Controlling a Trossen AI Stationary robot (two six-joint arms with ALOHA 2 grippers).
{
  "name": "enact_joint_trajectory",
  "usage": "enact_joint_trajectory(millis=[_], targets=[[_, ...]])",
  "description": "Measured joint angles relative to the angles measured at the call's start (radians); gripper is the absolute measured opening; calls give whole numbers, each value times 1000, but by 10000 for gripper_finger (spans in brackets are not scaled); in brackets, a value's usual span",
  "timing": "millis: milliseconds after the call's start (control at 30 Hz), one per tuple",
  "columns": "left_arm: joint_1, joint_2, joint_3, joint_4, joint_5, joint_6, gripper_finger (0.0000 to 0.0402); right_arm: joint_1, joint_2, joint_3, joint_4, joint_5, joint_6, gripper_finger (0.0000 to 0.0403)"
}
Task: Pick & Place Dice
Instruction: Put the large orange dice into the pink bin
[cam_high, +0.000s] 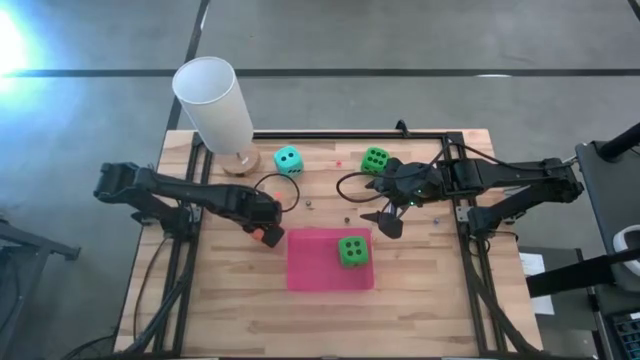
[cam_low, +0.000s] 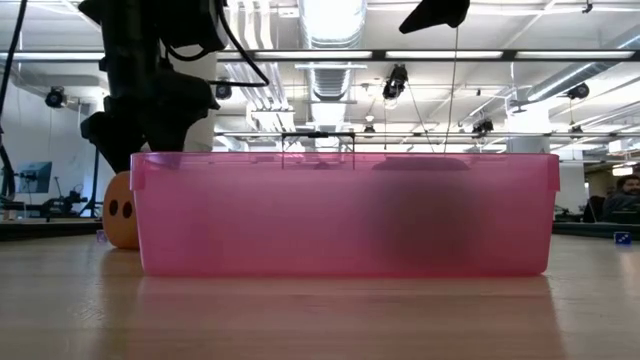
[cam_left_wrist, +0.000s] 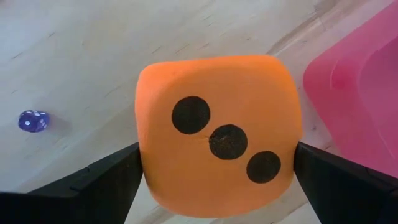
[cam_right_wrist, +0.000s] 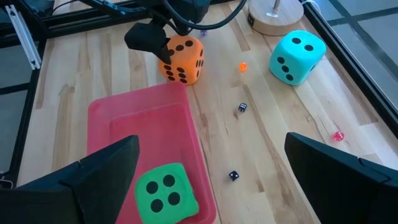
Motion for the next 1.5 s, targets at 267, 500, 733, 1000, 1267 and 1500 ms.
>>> enact_joint_trajectory(millis=[267, 500, 733, 1000, 1267, 1500], targets=[[1, 22, -2, 0, -21, -2, 400, 0, 0, 0, 1, 0, 0, 400], [1, 22, -3, 4, -16, -2, 398, 0, 0, 0, 1, 0, 0, 400], [1, 22, 2, 1, -12, -1, 377, 0, 0, 0, 1, 0, 0, 400], [1, 25, 19, -9, -12, -1, 350, 0, 0, 0, 1, 0, 0, 400], [3, 27, 55, -49, -31, -3, 347, 0, 0, 0, 2, 0, 0, 400], [2, 25, 114, -112, -30, -3, 347, 0, 0, 0, 2, 0, 0, 400]])
